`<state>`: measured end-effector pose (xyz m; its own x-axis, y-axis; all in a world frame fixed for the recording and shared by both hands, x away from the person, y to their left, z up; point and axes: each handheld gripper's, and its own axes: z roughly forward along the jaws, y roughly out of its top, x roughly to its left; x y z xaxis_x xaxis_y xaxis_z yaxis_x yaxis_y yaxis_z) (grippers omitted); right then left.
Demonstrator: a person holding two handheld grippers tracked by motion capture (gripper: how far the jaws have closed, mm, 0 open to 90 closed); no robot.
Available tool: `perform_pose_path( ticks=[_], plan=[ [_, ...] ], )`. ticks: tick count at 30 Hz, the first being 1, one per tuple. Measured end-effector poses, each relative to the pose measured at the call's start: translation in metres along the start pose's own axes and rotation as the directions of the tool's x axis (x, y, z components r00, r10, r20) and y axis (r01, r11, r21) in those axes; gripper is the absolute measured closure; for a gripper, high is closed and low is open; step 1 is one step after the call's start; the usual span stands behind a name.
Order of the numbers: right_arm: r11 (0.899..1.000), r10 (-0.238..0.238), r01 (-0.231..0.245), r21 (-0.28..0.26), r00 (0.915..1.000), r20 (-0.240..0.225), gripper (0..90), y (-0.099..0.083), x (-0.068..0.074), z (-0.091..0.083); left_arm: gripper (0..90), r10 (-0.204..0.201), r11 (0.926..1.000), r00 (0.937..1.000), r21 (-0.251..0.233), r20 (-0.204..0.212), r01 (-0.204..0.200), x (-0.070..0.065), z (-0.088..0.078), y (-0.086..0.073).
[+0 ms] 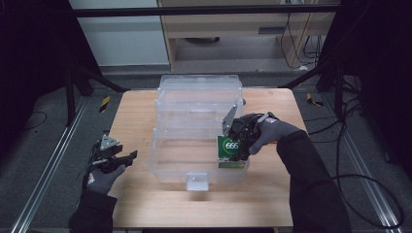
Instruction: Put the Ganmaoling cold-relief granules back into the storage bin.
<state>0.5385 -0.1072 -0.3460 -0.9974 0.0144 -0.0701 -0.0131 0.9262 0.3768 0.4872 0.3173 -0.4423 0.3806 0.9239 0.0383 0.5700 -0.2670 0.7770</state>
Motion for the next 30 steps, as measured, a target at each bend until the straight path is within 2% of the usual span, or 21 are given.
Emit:
perform_pose_path(
  ticks=[5, 15, 30],
  plan=[
    [1.000, 0.001, 0.000, 0.012, 0.9999, -0.012, 18.8, -0.001, 0.004, -0.003, 34.2, 0.000, 1.0000, 1.0000, -0.001, 0.002, 0.000, 0.000, 0.000, 0.000],
    [0.999, 0.007, -0.005, 0.053, 0.9995, -0.030, 18.6, -0.002, 0.004, 0.012, 34.3, 0.002, 1.0000, 1.0000, 0.000, 0.001, -0.002, 0.000, -0.001, 0.000],
    [0.998, 0.032, -0.030, 0.050, 0.9992, -0.026, 17.6, -0.006, 0.005, 0.026, 34.4, 0.000, 1.0000, 1.0000, 0.001, 0.002, 0.000, 0.000, -0.001, 0.000]
  ],
)
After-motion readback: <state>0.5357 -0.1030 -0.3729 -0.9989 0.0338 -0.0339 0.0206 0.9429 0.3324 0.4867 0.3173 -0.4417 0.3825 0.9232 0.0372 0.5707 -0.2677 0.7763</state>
